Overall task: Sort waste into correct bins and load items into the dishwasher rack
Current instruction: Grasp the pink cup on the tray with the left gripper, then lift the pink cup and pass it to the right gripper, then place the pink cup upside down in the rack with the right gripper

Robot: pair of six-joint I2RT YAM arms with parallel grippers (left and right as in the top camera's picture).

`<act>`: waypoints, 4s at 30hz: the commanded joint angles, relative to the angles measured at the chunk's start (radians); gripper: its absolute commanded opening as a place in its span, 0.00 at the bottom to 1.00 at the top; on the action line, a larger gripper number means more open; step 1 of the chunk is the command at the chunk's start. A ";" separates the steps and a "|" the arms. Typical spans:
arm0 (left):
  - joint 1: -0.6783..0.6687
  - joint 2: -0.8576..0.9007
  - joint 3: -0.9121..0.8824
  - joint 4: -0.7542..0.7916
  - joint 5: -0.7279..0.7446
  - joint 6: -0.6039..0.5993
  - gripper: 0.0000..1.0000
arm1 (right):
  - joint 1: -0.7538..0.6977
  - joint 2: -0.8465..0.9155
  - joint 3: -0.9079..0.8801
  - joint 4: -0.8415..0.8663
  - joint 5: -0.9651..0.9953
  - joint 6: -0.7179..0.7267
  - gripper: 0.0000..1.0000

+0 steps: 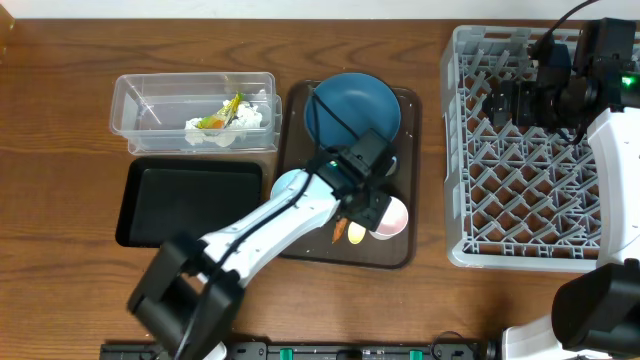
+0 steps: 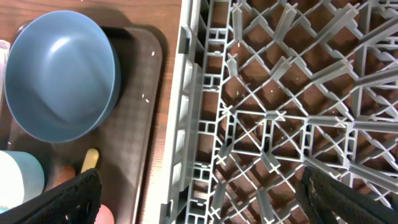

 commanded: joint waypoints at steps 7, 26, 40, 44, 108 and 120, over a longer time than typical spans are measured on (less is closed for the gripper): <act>-0.002 0.039 -0.010 0.016 -0.002 -0.009 0.11 | 0.006 0.006 -0.006 0.001 0.003 0.012 0.99; 0.359 -0.159 0.074 0.206 0.328 -0.108 0.06 | 0.006 0.010 -0.006 0.013 -0.016 -0.042 0.99; 0.639 -0.084 0.074 0.471 1.017 -0.189 0.06 | 0.089 0.142 -0.006 0.005 -1.072 -0.776 0.99; 0.624 -0.079 0.074 0.508 1.110 -0.190 0.06 | 0.151 0.181 -0.006 0.019 -1.167 -0.858 0.99; 0.602 -0.270 0.073 -0.122 -0.216 -0.122 0.39 | -0.103 -0.099 0.043 -0.155 0.232 0.214 0.01; 0.602 -0.269 0.073 -0.124 -0.215 -0.122 0.39 | -0.347 0.002 0.238 -0.390 0.406 0.213 0.01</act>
